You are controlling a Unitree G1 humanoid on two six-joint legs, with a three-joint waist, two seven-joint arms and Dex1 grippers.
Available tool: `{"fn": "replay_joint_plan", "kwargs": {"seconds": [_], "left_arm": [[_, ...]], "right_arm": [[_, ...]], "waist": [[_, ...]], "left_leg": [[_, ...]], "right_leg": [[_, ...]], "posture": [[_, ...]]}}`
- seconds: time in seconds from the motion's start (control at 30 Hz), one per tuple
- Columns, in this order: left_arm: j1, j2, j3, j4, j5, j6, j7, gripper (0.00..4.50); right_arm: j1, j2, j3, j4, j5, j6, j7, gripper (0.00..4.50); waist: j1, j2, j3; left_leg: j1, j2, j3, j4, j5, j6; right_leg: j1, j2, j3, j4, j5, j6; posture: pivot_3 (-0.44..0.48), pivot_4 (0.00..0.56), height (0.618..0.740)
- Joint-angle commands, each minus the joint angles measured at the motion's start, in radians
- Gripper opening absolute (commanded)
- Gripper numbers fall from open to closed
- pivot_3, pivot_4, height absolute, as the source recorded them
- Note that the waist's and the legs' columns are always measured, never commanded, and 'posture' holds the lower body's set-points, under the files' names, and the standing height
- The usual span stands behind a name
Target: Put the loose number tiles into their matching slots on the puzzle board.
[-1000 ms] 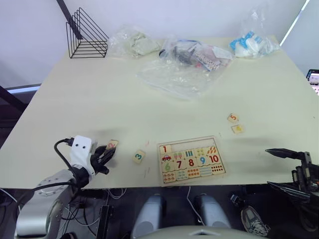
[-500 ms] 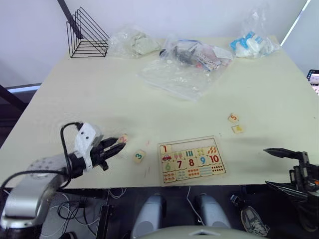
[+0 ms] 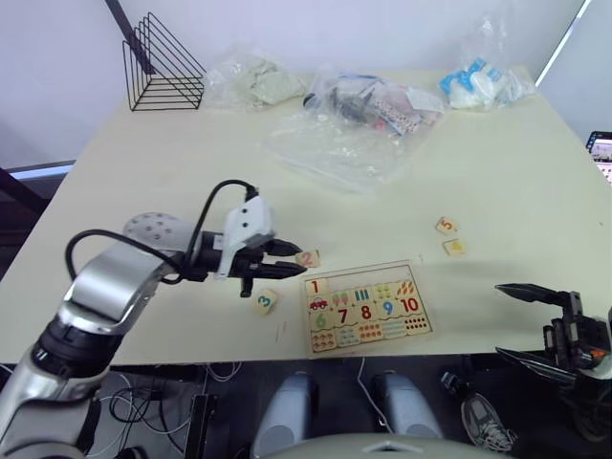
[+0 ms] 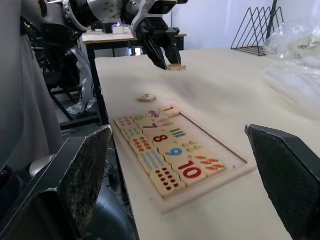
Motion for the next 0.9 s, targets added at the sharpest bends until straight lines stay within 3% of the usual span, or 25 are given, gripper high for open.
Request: {"fn": "replay_joint_plan", "kwargs": {"seconds": [0.03, 0.23, 0.4, 0.9], "left_arm": [[-0.046, -0.014, -0.045, -0.006, 0.035, 0.012, -0.003, 0.99], [-0.141, -0.101, -0.159, -0.011, 0.104, 0.088, 0.058, 0.99], [-0.182, -0.114, -0.241, -0.012, 0.187, 0.116, 0.09, 0.99], [-0.153, -0.135, -0.321, -0.016, 0.251, 0.169, 0.107, 0.99]], "right_arm": [[0.008, 0.012, -0.033, -0.038, -0.001, 0.007, -0.018, 4.5], [-0.002, 0.034, -0.036, -0.058, -0.017, 0.013, -0.043, 4.5], [-0.011, 0.042, -0.034, -0.064, -0.029, 0.009, -0.053, 4.5], [-0.018, 0.051, -0.039, -0.07, -0.042, 0.012, -0.058, 4.5]], "waist": [[-0.003, 0.0, 0.0], [-0.001, -0.001, 0.001], [-0.003, -0.001, 0.001], [-0.001, -0.001, 0.001]], "left_leg": [[0.0, 0.0, 0.0, 0.0, 0.0, 0.0], [0.0, 0.0, 0.0, 0.001, 0.0, 0.0], [0.0, 0.0, 0.0, 0.001, 0.0, 0.0], [0.0, 0.0, 0.0, 0.001, 0.0, 0.0]], "right_leg": [[0.0, 0.0, 0.0, 0.0, 0.0, 0.0], [0.0, 0.0, 0.0, 0.001, 0.0, 0.0], [0.0, 0.001, 0.0, 0.001, 0.0, 0.0], [0.0, 0.001, 0.0, 0.002, 0.0, 0.0]], "posture": [[0.0, 0.15, 0.74], [0.0, 0.15, 0.74], [0.0, 0.15, 0.74], [0.0, 0.15, 0.74]]}}
